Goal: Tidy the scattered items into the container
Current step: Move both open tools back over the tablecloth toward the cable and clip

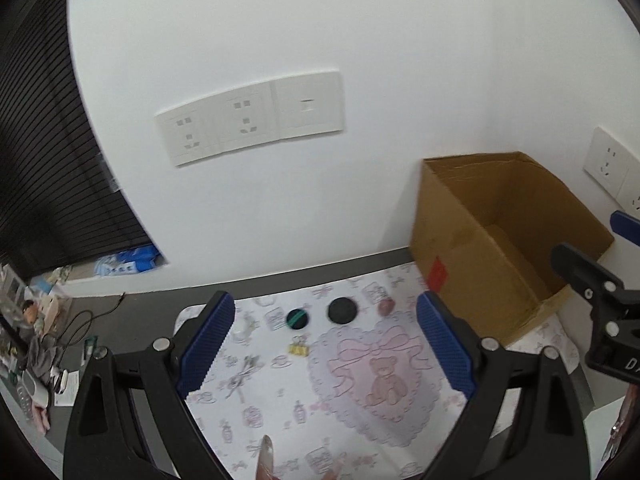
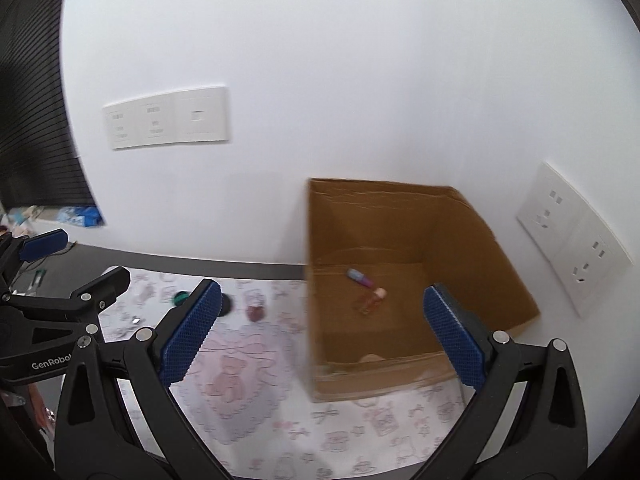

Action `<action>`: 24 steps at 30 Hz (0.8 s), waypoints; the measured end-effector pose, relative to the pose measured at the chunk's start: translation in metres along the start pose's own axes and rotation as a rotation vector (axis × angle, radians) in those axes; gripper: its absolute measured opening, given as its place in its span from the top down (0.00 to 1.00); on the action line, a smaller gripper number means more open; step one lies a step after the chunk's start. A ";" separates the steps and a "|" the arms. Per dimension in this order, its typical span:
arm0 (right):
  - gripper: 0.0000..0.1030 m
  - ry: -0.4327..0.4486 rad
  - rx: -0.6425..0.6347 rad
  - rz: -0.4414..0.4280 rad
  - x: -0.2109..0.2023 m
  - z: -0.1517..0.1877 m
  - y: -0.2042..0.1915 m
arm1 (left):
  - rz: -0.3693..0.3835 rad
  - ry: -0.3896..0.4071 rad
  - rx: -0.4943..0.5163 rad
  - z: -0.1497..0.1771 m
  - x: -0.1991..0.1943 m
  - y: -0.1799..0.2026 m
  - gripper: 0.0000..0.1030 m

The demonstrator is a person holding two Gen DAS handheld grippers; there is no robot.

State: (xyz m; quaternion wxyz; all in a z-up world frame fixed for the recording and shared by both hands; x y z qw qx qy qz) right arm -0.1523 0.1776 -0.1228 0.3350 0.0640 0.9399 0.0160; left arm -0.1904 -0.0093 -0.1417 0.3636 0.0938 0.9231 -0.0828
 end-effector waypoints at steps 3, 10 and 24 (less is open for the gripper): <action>0.01 0.007 -0.016 -0.031 -0.003 -0.002 -0.029 | -0.033 0.000 -0.018 0.008 -0.007 -0.029 0.11; 0.01 0.020 -0.070 -0.097 -0.010 -0.004 -0.096 | -0.107 0.002 -0.061 0.027 -0.022 -0.095 0.11; 0.01 -0.002 -0.149 -0.160 0.011 0.001 -0.151 | -0.131 -0.046 -0.105 0.057 0.004 -0.138 0.11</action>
Point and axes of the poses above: each gripper's, at about its wrist camera, not at the fingertips, and x roughly the way its jaws point, y to its right, z to its underside, the point moved 9 cm from there along x, roughly the way its jaws point
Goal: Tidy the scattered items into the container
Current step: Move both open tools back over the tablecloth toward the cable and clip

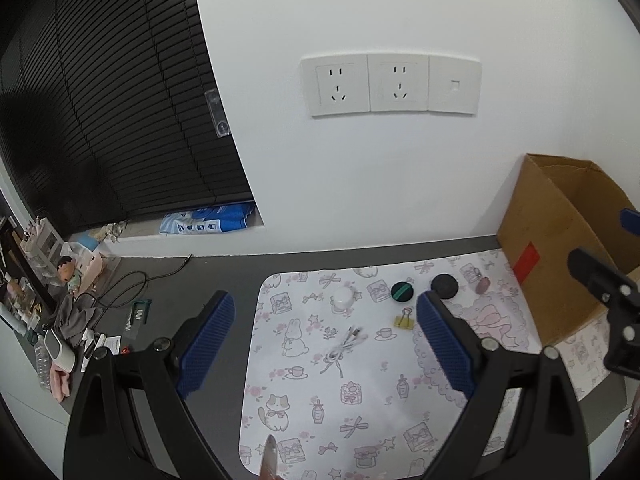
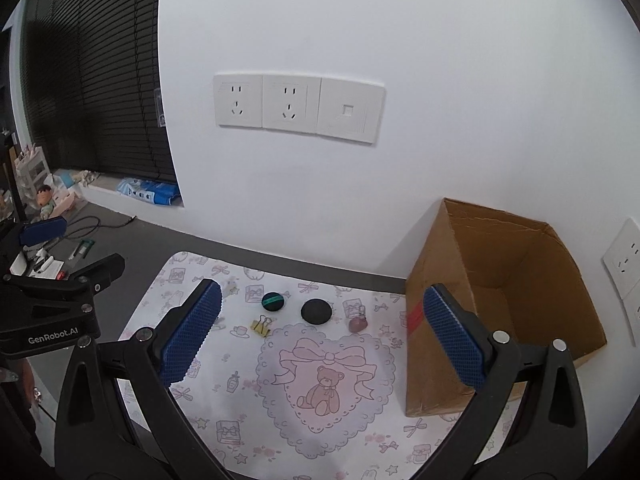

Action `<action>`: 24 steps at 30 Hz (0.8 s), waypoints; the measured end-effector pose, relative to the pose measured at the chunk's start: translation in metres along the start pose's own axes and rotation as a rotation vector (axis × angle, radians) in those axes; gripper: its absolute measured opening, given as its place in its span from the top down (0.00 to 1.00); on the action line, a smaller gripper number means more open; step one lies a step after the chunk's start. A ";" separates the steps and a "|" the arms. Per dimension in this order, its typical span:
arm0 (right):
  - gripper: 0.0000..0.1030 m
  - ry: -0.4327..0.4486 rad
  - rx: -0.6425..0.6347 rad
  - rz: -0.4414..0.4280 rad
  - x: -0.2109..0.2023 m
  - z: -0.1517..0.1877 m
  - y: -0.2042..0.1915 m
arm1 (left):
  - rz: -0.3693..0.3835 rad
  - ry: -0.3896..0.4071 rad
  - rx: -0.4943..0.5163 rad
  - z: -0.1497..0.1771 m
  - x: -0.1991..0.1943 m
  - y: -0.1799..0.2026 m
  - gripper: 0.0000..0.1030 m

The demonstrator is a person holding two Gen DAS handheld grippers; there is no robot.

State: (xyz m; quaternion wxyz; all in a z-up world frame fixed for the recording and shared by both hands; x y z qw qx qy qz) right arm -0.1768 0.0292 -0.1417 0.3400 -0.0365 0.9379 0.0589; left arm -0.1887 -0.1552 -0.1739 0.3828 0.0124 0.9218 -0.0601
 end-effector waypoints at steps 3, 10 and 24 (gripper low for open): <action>0.01 -0.023 -0.013 -0.031 0.013 0.006 -0.008 | 0.001 -0.023 -0.007 0.006 0.011 -0.002 0.11; 0.01 -0.067 -0.047 -0.066 0.048 0.018 -0.022 | 0.011 -0.071 -0.003 0.023 0.047 -0.001 0.11; 0.01 -0.209 -0.100 -0.128 0.165 0.078 -0.059 | 0.046 -0.206 -0.038 0.086 0.169 -0.007 0.11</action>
Point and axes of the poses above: each gripper's, at about its wrist camera, not at the fingertips, and x roughly the way its jaws point, y to its right, z to its underside, the point moved 9 cm from there along x, roughly the way its jaws point
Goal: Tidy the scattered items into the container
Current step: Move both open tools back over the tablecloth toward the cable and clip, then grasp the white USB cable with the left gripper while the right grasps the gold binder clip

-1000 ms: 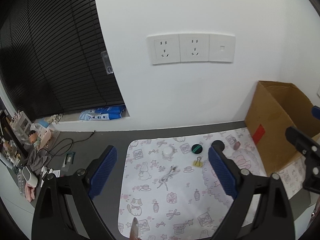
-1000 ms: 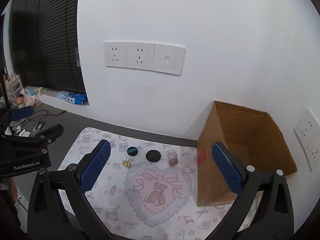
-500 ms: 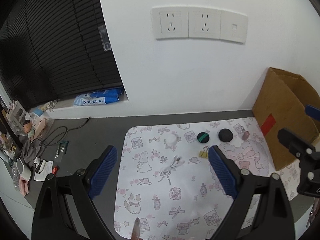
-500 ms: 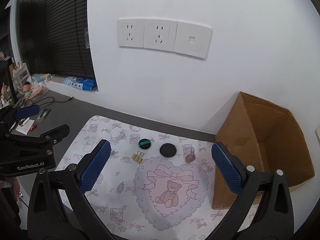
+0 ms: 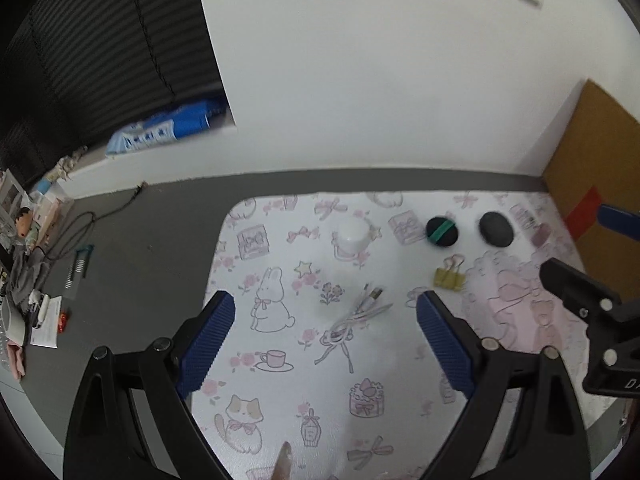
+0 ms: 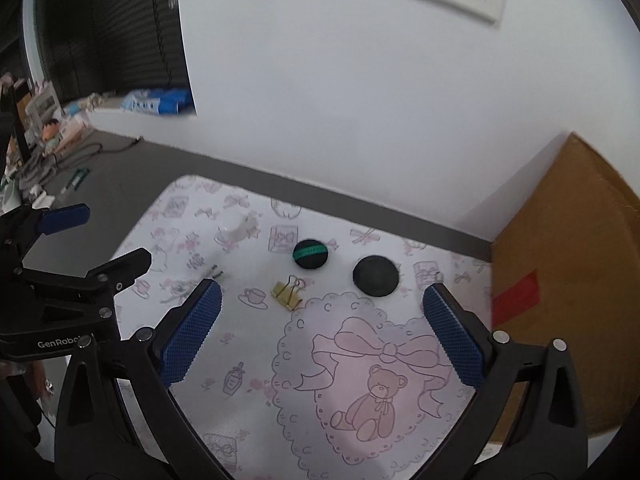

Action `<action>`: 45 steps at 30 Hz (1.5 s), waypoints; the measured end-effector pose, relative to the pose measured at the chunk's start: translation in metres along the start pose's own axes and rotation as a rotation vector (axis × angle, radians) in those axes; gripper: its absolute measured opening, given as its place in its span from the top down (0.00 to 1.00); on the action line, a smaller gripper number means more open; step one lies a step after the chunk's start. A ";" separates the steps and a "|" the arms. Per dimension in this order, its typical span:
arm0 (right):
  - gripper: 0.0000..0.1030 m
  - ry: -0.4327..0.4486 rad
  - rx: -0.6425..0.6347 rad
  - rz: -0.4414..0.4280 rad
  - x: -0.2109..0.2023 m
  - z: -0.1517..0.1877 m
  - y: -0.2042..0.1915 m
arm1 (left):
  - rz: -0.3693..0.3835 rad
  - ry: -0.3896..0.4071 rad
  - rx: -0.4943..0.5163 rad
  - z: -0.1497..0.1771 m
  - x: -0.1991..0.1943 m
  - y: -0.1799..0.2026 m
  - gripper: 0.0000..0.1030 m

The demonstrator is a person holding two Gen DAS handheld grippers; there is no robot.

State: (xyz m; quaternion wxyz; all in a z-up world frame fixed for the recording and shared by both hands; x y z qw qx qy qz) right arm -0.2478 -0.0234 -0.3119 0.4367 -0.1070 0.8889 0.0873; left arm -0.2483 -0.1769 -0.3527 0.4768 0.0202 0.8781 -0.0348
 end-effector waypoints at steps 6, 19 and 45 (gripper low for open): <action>0.01 -0.059 -0.014 -0.020 0.055 0.021 -0.006 | 0.006 -0.041 0.008 0.015 0.045 0.003 0.11; 0.01 -0.109 -0.016 -0.041 0.124 0.047 -0.007 | 0.032 -0.055 0.000 0.033 0.097 0.005 0.10; 0.33 -0.121 -0.054 -0.088 0.137 0.044 -0.015 | 0.048 -0.052 -0.031 0.035 0.101 -0.002 0.03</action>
Point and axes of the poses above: each gripper's, at about its wrist camera, not at the fingertips, and x roughly the way its jaws point, y to its right, z to its underside, the point moved 9 cm from there along x, roughly the way its jaws point
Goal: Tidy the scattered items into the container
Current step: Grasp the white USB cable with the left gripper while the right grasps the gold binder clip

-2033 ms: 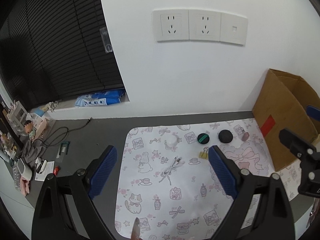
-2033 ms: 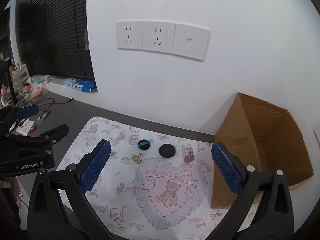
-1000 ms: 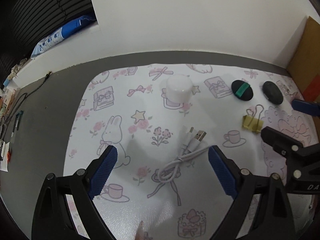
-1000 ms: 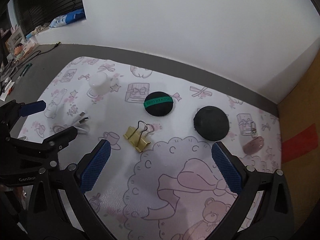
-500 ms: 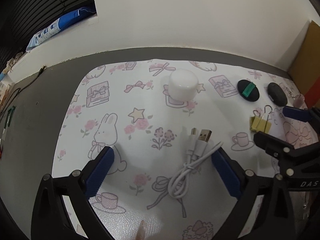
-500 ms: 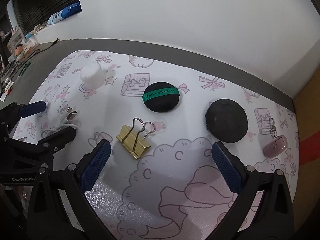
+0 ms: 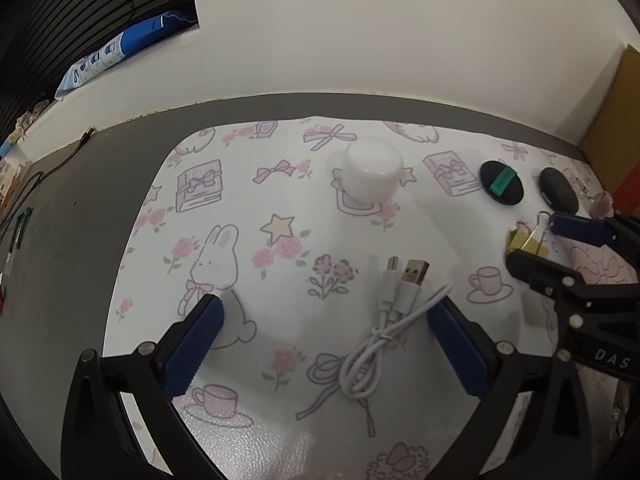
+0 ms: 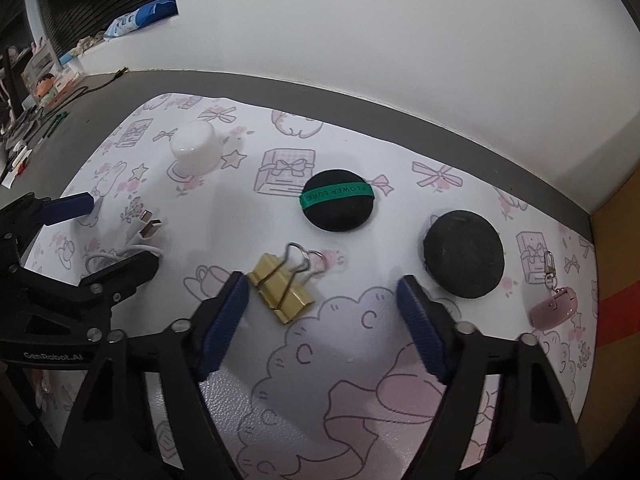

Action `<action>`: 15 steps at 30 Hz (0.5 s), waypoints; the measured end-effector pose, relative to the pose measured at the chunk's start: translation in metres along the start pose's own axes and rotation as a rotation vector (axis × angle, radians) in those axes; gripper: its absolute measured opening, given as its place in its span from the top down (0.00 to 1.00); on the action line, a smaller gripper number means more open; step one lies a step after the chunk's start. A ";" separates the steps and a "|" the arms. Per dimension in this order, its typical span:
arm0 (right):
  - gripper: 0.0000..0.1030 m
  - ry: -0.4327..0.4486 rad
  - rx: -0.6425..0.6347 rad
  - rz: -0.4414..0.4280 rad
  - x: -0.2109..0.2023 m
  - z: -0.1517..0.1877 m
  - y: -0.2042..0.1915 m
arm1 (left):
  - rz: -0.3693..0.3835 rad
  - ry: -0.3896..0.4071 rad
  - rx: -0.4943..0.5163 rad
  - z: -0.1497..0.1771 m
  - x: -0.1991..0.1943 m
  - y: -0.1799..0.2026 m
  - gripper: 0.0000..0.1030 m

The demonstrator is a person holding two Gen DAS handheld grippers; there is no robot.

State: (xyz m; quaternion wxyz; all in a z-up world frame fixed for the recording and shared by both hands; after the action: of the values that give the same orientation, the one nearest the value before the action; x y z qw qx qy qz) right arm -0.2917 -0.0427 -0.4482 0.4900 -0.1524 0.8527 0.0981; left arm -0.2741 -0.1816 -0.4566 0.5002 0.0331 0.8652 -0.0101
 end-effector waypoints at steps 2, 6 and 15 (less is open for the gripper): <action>0.49 -0.001 -0.005 -0.001 -0.002 -0.002 -0.001 | 0.003 0.005 0.004 -0.001 -0.003 0.002 0.13; 0.60 -0.005 -0.005 0.002 -0.003 -0.003 0.000 | 0.012 0.020 0.023 -0.005 -0.011 0.008 0.63; 0.80 -0.005 -0.006 -0.023 -0.002 -0.004 -0.002 | 0.007 0.012 0.018 -0.011 -0.011 0.010 0.76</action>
State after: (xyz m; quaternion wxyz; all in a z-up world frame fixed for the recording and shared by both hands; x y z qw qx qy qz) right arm -0.2929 -0.0457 -0.4443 0.4928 -0.1633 0.8493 0.0953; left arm -0.2773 -0.1719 -0.4418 0.4947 0.0408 0.8680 -0.0156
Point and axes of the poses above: each gripper's, at about its wrist camera, not at the fingertips, and x roughly the way its jaws point, y to its right, z to its underside, the point moved 9 cm from there along x, roughly the way its jaws point
